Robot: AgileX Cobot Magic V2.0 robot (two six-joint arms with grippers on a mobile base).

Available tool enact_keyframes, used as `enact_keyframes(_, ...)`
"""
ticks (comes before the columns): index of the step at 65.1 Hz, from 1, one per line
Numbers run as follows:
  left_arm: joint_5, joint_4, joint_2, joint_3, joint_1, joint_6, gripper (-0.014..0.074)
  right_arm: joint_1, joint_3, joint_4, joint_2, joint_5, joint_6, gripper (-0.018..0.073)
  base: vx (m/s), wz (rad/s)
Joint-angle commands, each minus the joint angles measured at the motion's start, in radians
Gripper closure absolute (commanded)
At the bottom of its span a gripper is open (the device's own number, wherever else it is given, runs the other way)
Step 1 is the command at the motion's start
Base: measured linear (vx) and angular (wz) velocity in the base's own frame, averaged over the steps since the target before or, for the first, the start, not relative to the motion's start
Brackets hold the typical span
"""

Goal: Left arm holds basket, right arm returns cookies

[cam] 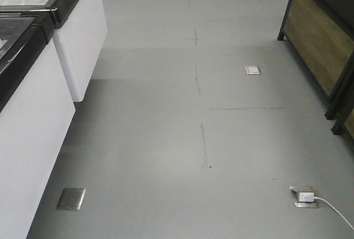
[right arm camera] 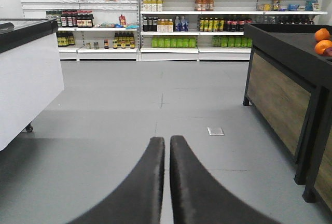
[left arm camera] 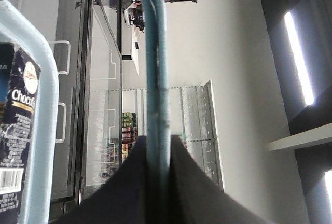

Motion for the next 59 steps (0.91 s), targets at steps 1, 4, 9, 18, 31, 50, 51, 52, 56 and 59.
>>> enact_keyframes(1,-0.118,0.022,-0.027,-0.033,-0.007,0.023,0.0603,-0.001,0.018,-0.008,-0.013,-0.068,-0.004,0.0565,0.0,0.0)
enact_keyframes(4,-0.13,0.022,-0.027,-0.033,-0.007,0.023,0.0603,-0.001,0.018,-0.008,-0.013,-0.068,-0.004,0.0565,0.0,0.0)
enact_keyframes(9,-0.144,0.022,-0.027,-0.033,-0.007,0.023,0.0602,-0.001,0.018,-0.008,-0.013,-0.068,-0.004,0.0565,0.0,0.0)
enact_keyframes(18,-0.161,0.022,-0.027,-0.033,-0.007,0.023,0.0602,-0.001,0.018,-0.008,-0.013,-0.068,-0.004,0.0565,0.0,0.0)
enact_keyframes(31,-0.199,0.026,-0.027,-0.033,-0.007,-0.01,0.0602,-0.001,0.018,-0.008,-0.013,-0.068,-0.004,0.0565,0.0,0.0)
enact_keyframes(50,-0.298,0.17,-0.027,-0.033,-0.007,-0.196,0.0602,-0.001,0.018,-0.008,-0.013,-0.068,-0.004,0.0565,0.0,0.0)
enact_keyframes(51,-0.3,0.177,-0.027,-0.033,-0.007,-0.203,0.0602,-0.001,0.018,-0.008,-0.013,-0.068,-0.004,0.0565,0.0,0.0)
enact_keyframes(52,-0.303,0.189,-0.027,-0.033,-0.007,-0.216,0.0602,-0.001,0.018,-0.008,-0.013,-0.068,-0.004,0.0565,0.0,0.0)
enact_keyframes(56,-0.324,0.226,-0.027,-0.033,-0.007,-0.252,0.0602,-0.001,0.018,-0.008,-0.013,-0.068,-0.004,0.0565,0.0,0.0)
enact_keyframes(59,-0.343,0.256,-0.027,-0.033,-0.007,-0.289,0.0602,-0.001,0.018,-0.008,-0.013,-0.068,-0.004,0.0565,0.0,0.0)
